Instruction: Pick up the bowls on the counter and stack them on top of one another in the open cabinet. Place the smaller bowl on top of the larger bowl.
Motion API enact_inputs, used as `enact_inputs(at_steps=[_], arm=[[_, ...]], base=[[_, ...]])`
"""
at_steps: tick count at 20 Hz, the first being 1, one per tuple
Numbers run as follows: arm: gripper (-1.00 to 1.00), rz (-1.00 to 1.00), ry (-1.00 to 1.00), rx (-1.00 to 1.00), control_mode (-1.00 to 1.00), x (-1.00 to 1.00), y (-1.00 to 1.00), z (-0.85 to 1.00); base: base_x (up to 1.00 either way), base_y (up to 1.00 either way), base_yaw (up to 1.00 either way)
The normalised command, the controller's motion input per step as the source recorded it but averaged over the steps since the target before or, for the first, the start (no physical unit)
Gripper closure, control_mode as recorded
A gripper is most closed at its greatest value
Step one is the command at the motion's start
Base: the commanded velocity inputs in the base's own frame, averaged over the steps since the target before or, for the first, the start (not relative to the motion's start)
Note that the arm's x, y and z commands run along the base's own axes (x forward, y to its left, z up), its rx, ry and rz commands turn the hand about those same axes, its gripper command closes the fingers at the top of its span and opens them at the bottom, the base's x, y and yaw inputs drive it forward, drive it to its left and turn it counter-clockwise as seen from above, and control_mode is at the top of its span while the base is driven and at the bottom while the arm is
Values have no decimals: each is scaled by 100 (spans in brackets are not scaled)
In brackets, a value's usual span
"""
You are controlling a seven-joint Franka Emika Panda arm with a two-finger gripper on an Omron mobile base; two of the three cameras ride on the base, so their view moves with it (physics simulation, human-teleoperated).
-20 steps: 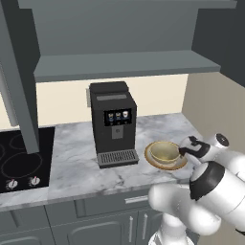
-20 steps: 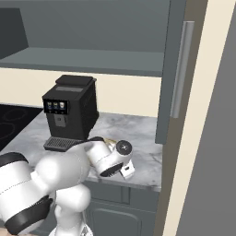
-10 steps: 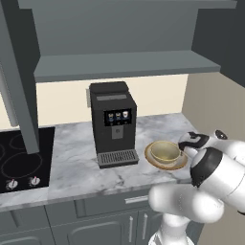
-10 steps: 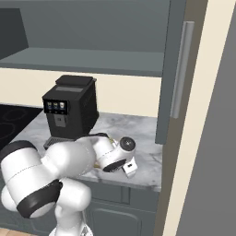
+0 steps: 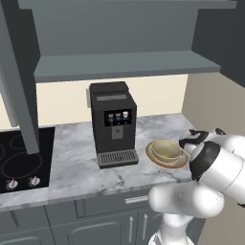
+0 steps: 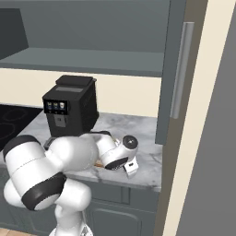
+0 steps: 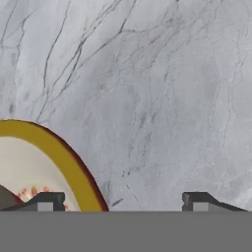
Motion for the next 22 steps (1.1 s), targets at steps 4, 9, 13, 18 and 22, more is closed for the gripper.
enact_inputs(at_steps=[4, 9, 13, 18, 22], arm=[[-100, 0, -2, 0, -100, -5, 1, -5], [-100, 0, -7, 0, -100, -19, 1, 4], [-100, 0, -6, 0, -100, -23, 8, 7], [-100, 2, 0, 0, -100, -4, 20, 7], [-100, 3, 1, 0, -100, 0, 16, 0]], base=[[0, 0, 0], [0, 0, 0], [0, 0, 0], [0, 0, 0], [0, 0, 0]])
